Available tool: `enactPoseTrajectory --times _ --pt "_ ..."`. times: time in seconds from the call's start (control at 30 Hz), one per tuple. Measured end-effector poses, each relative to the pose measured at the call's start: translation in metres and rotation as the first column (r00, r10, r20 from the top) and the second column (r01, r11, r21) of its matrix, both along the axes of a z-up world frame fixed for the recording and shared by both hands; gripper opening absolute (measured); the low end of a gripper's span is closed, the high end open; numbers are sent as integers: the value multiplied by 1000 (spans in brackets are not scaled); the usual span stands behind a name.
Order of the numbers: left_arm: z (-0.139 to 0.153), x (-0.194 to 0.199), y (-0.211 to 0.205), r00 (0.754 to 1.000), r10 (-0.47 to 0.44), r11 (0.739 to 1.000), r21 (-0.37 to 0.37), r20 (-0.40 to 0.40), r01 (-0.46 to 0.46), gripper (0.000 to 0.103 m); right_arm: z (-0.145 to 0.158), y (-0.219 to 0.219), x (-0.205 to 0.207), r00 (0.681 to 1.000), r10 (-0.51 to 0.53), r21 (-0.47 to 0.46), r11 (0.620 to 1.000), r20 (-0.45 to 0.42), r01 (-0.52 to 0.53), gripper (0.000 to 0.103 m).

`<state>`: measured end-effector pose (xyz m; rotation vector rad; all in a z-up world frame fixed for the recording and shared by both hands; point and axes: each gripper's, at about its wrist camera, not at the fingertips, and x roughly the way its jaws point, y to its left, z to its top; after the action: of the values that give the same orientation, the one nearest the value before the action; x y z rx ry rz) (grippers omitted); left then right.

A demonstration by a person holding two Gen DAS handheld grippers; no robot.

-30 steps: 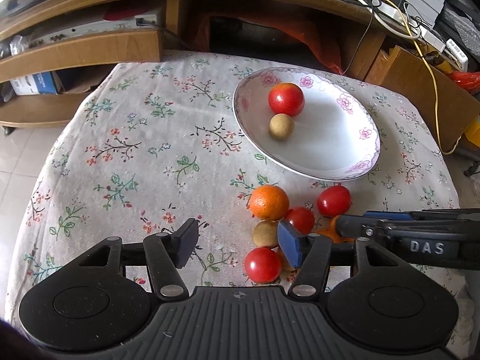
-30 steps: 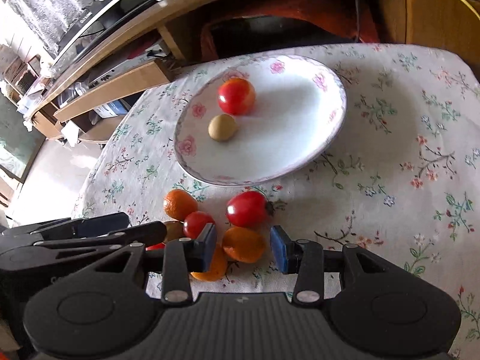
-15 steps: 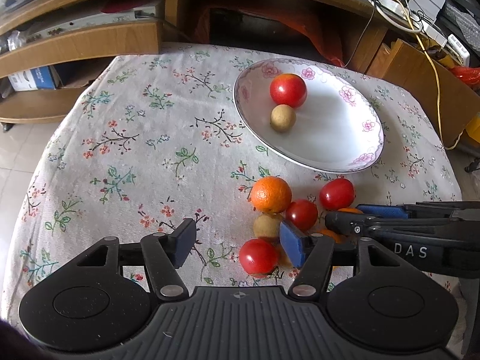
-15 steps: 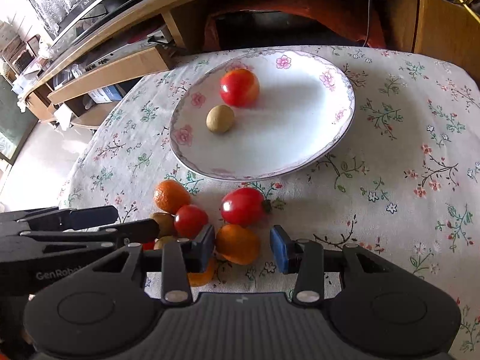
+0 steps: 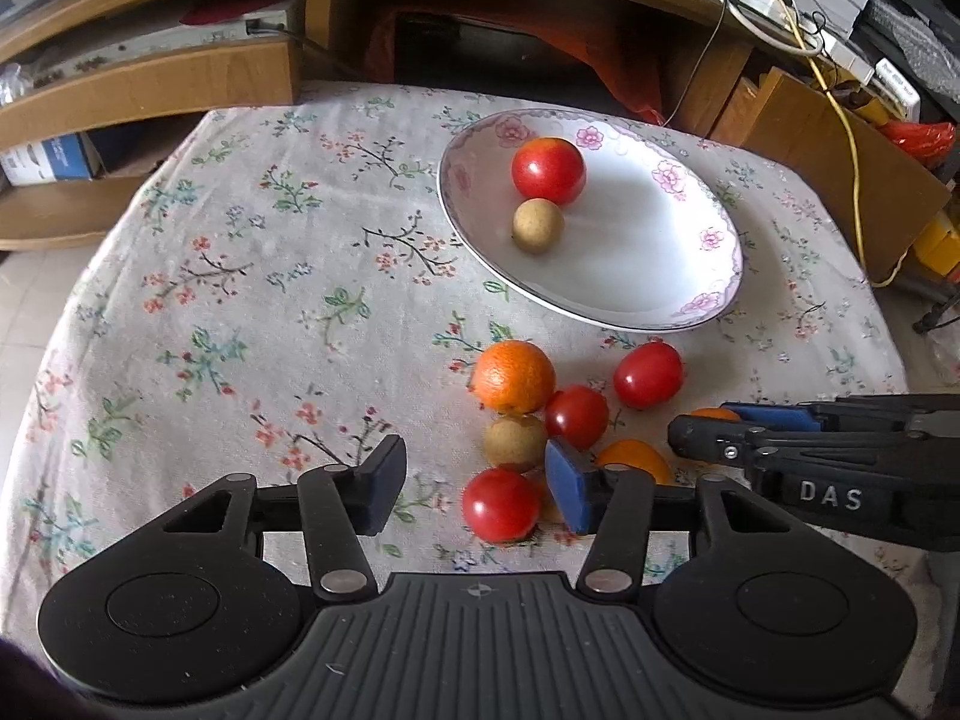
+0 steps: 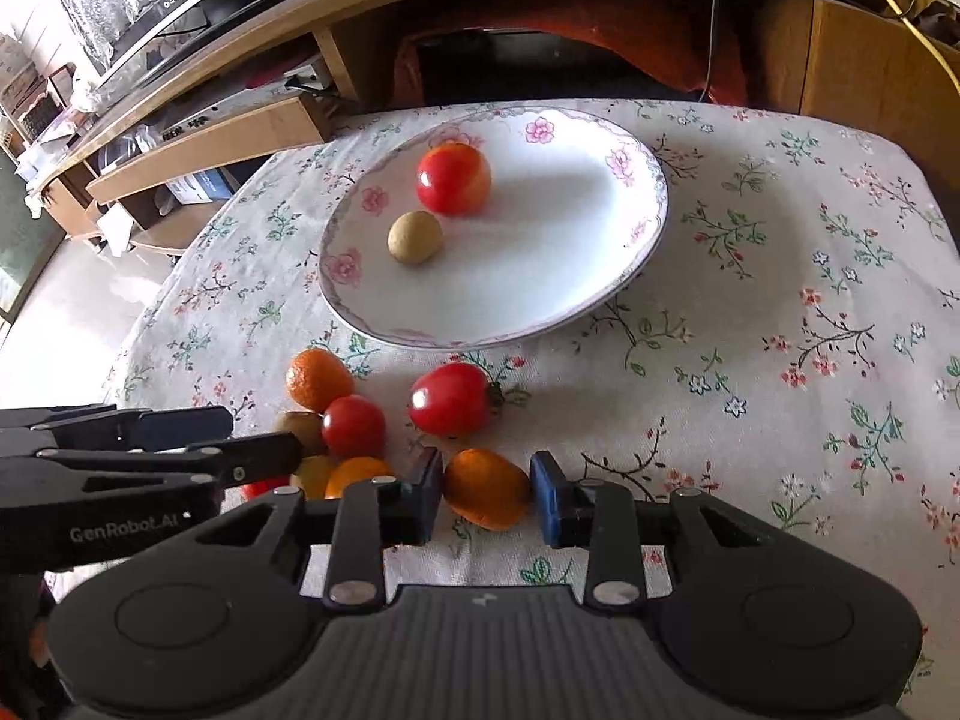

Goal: Organize fruits
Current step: 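Move both open tools back to the remaining fruit cluster, then grasp a small red tomato with the left tool while the right tool grasps an orange mandarin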

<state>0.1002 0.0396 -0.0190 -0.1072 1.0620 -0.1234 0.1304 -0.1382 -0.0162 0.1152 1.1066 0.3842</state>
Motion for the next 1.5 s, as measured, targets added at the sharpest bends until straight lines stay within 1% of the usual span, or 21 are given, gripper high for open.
enactPoseTrajectory --times 0.13,0.27,0.37,0.43,0.53,0.57,0.63,0.77,1.1,1.3,1.43,1.5 --pt "0 -3 0 1000 8 1000 -27 -7 -8 60 0 -2 1 1000 -4 11 1000 -7 4 32" --pt "-1 -9 6 999 41 998 -50 -24 -43 60 0 -2 0 1000 1 14 1000 -5 -1 32" --pt "-5 -9 7 998 45 998 -39 -35 -47 61 -1 -4 0 1000 -2 21 1000 -9 2 32" --pt "-7 -8 6 999 42 999 -27 -32 -43 60 -1 -5 0 1000 -3 22 1000 -10 4 32" --pt "-8 -6 -2 999 24 1000 8 -24 -24 58 0 -6 -1 1000 -1 21 1000 -10 1 32" --pt "-8 -6 -4 1000 20 1000 18 -21 -19 57 0 -6 -2 1000 -2 22 1000 -10 2 32" --pt "-8 -6 -7 1000 8 999 37 -13 -8 47 0 -8 -2 1000 -5 25 1000 -12 5 32" --pt "-9 -8 -11 1000 -8 999 34 -17 9 37 -1 -8 -1 1000 -8 26 1000 -12 8 32" --pt "-11 -7 -15 1000 -18 999 51 -11 18 37 4 -9 -6 1000 -1 1 1000 1 1 32" --pt "-12 -8 -21 999 -38 996 86 4 37 37 2 -15 -10 1000 -16 -8 1000 -1 16 32" --pt "-13 -13 -27 998 -60 991 121 10 59 37 2 -10 -11 1000 1 -34 999 13 -1 32" --pt "-12 -14 -30 997 -71 989 127 9 70 36 2 -7 -11 1000 10 -47 999 19 -9 32"
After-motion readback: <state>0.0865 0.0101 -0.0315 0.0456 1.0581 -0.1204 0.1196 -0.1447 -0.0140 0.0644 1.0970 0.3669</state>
